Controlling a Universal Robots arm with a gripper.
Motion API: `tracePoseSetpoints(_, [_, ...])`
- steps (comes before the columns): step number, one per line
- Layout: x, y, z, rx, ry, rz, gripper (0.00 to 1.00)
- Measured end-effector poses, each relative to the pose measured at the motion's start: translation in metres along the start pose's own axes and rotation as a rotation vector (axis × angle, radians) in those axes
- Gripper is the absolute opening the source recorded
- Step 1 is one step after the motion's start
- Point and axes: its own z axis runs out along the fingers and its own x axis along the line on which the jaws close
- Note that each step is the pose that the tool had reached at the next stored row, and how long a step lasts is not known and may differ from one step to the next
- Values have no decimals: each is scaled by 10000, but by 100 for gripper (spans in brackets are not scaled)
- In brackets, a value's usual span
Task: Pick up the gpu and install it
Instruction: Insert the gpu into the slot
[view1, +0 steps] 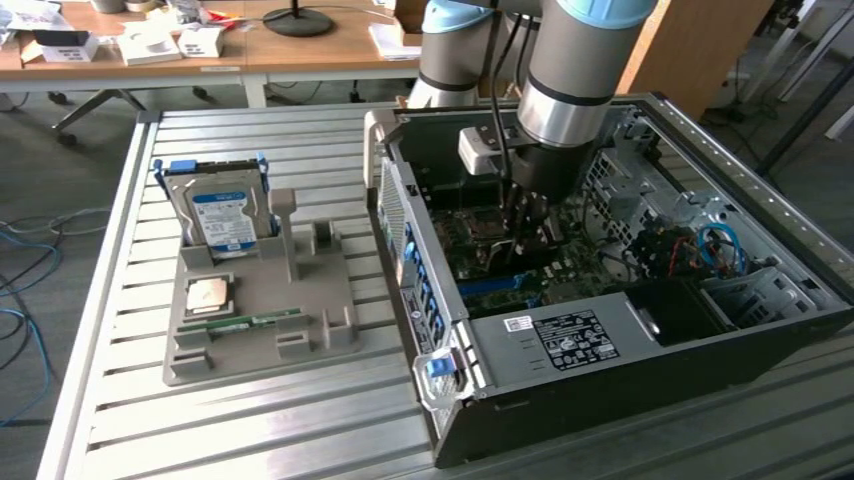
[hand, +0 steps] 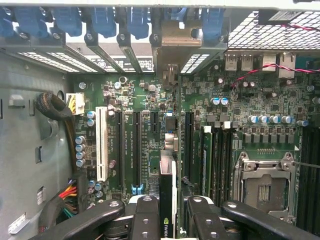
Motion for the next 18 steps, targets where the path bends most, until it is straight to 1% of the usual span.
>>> tracePoseSetpoints(18, [-4,20,15,0,2,1,26])
